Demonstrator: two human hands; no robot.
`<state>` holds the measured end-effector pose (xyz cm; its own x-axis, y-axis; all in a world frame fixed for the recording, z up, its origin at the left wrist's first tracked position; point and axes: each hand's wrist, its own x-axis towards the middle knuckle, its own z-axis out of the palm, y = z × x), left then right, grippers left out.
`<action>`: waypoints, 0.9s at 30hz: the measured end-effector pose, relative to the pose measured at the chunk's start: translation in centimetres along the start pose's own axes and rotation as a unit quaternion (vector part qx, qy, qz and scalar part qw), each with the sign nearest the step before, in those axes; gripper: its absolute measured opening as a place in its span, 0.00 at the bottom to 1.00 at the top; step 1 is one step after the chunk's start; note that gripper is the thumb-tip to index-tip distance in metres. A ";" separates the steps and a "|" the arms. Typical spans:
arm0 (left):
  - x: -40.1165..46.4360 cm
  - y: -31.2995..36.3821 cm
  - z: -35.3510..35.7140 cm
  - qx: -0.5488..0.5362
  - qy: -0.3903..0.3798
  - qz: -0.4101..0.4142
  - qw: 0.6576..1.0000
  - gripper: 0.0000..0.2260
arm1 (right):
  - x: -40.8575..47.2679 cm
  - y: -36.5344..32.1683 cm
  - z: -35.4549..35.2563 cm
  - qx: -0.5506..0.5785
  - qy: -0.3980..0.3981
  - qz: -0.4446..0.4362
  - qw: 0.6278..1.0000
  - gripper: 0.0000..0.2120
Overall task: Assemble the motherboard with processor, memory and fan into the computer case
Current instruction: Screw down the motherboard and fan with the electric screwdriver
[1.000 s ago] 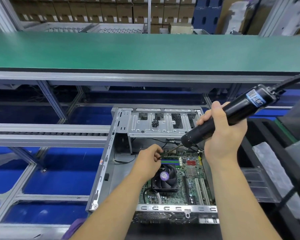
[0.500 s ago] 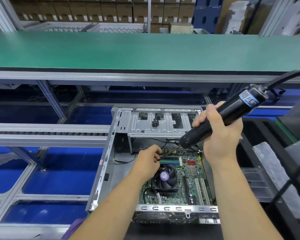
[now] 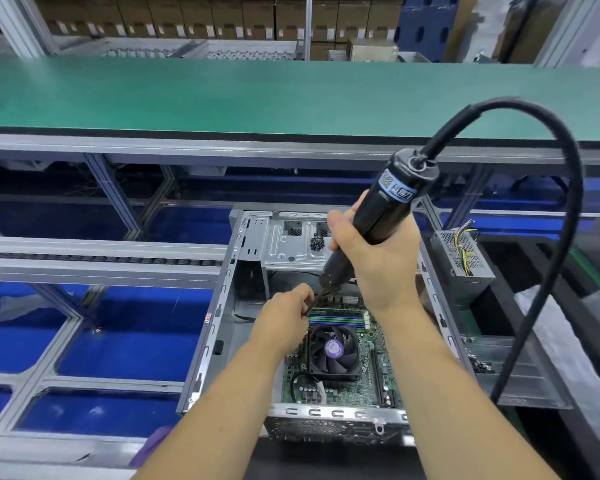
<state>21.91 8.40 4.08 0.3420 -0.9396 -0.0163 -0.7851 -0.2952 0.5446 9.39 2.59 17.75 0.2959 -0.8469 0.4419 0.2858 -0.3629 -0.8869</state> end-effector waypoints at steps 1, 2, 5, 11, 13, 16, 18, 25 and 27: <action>0.0 -0.2 -0.1 0.000 -0.006 -0.003 1.000 0.16 | 0.0 0.1 0.3 0.002 -0.006 0.005 1.000 0.19; -0.1 -0.3 -0.3 0.002 -0.016 -0.005 1.000 0.15 | 0.0 0.1 0.5 0.002 -0.013 0.010 1.000 0.21; 0.0 -0.7 -0.8 0.009 -0.058 -0.008 0.998 0.12 | -0.4 0.6 1.1 0.005 -0.029 0.018 0.999 0.25; 0.5 -0.7 -1.4 0.052 -0.079 0.017 0.995 0.17 | -0.4 0.6 1.2 0.012 -0.042 0.019 0.999 0.25; 0.5 -0.7 -1.6 0.052 -0.069 0.017 0.996 0.14 | -0.3 0.4 1.2 0.017 -0.040 0.017 0.999 0.24; 0.3 -0.5 -1.6 0.045 -0.038 0.020 0.998 0.12 | 0.1 0.0 0.8 0.016 -0.028 0.008 0.999 0.22; 0.2 -0.2 -1.4 0.030 -0.019 0.027 0.999 0.14 | 0.4 -0.4 0.3 0.012 -0.010 -0.002 1.000 0.18; 0.1 1.1 -0.6 0.002 -0.002 0.041 0.999 0.11 | 1.1 -1.6 -1.6 0.020 0.052 -0.029 0.998 0.08; 0.2 1.2 -0.3 -0.009 -0.006 0.045 0.999 0.12 | 0.9 -1.6 -2.1 0.016 0.067 -0.033 0.997 0.07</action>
<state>21.19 7.96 5.03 0.2638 -0.9643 0.0231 -0.8032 -0.2063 0.5588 7.27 1.60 19.32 0.1514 -0.8665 0.4756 0.3311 -0.4089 -0.8504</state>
